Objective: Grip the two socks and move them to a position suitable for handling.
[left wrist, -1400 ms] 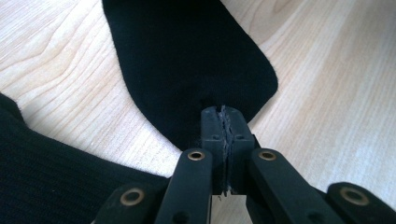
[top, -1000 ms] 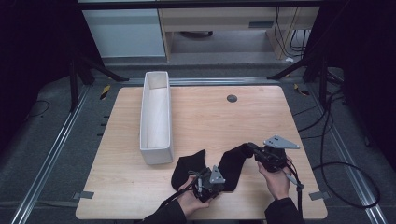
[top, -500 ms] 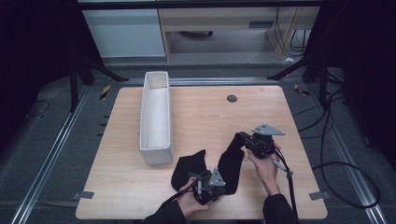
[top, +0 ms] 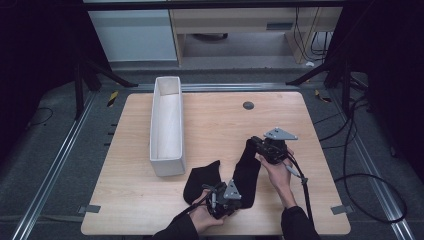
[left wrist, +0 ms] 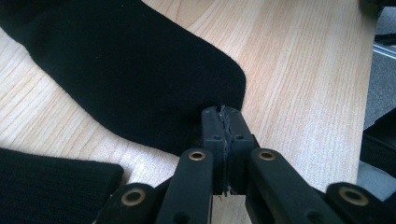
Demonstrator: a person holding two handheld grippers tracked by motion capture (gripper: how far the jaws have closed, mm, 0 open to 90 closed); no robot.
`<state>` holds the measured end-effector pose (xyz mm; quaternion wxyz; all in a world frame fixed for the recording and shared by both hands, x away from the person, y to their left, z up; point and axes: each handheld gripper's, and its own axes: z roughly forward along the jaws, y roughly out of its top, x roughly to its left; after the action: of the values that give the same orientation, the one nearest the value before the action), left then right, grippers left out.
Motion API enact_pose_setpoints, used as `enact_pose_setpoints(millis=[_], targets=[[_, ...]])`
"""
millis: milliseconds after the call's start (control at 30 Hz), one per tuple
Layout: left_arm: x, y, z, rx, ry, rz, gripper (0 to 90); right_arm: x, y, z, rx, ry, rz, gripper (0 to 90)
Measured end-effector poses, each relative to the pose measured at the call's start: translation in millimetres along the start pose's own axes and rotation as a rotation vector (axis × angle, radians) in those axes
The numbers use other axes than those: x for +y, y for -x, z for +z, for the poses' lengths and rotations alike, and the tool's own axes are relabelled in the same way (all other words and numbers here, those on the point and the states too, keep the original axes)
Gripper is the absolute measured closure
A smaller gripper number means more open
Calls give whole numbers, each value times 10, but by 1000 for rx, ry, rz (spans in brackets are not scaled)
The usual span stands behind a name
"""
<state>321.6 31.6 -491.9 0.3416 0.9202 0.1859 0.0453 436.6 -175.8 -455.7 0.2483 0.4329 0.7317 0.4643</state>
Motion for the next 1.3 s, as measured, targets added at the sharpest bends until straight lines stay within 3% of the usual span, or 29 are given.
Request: enact_pose_setpoints(millis=[167,233,467,567,600,667,700,733,833,867,967,1067,1133,1300], targets=[[-7,-1,3,-2,8,-15,882,10,-45,6,21,15,-32,805],[-6,5,3,3,7,-21,882,43,-65,-20,32,48,-45,760],[-11,12,-4,12,4,-21,882,69,-15,-152,12,84,-49,630],[-12,13,-4,12,5,-23,882,17,24,-145,20,57,-43,585],[-12,13,-4,13,5,-22,881,-72,49,-62,24,-2,-37,577],[-13,8,-4,14,3,-25,881,-107,54,-23,26,-23,-37,576],[-13,8,-3,12,3,-26,881,-212,42,99,32,-93,-47,579],[-10,9,-2,10,5,-23,881,-253,32,150,31,-125,-63,585],[-7,6,-7,27,1,-22,881,-312,4,237,24,-170,-94,599],[-8,7,-3,16,3,-27,881,-348,-6,296,10,-196,-103,638],[-7,8,-1,11,6,-27,881,-399,22,356,25,-238,-62,721],[1,2,-7,21,2,-24,881,-387,27,347,40,-242,-29,869],[3,-18,-11,27,1,-35,881,-377,16,330,31,-250,-45,890],[37,-43,20,15,31,-53,881,-341,77,215,7,-234,2,893]])
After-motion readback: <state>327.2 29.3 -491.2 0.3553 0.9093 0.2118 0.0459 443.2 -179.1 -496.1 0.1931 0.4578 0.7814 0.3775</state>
